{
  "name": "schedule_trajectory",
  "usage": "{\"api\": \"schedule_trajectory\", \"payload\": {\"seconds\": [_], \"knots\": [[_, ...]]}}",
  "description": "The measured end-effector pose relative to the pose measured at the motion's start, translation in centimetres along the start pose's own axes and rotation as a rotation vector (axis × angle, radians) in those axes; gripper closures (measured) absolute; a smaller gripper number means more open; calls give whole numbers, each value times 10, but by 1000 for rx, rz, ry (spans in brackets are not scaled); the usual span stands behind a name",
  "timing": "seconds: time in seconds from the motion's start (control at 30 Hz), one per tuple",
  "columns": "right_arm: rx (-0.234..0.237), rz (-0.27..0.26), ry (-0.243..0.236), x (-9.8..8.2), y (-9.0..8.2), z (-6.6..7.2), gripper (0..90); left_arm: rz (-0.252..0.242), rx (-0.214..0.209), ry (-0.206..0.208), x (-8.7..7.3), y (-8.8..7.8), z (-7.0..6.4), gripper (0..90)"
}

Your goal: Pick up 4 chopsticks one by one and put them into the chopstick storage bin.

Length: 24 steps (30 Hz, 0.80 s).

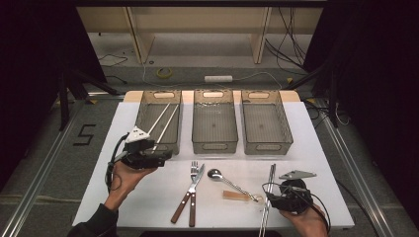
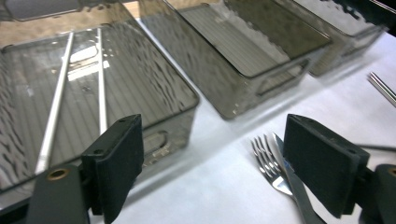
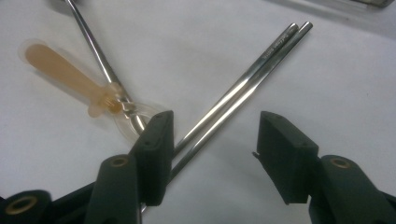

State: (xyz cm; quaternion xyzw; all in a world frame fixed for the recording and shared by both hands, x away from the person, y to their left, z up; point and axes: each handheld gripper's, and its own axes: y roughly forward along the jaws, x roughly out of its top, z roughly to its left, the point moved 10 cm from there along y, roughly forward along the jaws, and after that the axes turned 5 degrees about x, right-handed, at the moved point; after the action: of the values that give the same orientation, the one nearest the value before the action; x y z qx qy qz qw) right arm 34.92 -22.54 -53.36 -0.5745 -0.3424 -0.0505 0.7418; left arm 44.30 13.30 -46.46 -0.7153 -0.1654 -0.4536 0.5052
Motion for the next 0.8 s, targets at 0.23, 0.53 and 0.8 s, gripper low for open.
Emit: {"api": "schedule_trajectory", "payload": {"seconds": [0.23, 0.53, 0.8], "knots": [[-10, 36, 12, -5, 5, -1, 562, -12, -5, 6, -14, -10, -9, 184], [-1, 73, 61, -7, 9, -3, 625, 5, -15, 36, -32, -17, -22, 182], [22, 109, 66, -5, 12, 0, 642, 27, -16, 62, -39, -17, -28, 180]]}}
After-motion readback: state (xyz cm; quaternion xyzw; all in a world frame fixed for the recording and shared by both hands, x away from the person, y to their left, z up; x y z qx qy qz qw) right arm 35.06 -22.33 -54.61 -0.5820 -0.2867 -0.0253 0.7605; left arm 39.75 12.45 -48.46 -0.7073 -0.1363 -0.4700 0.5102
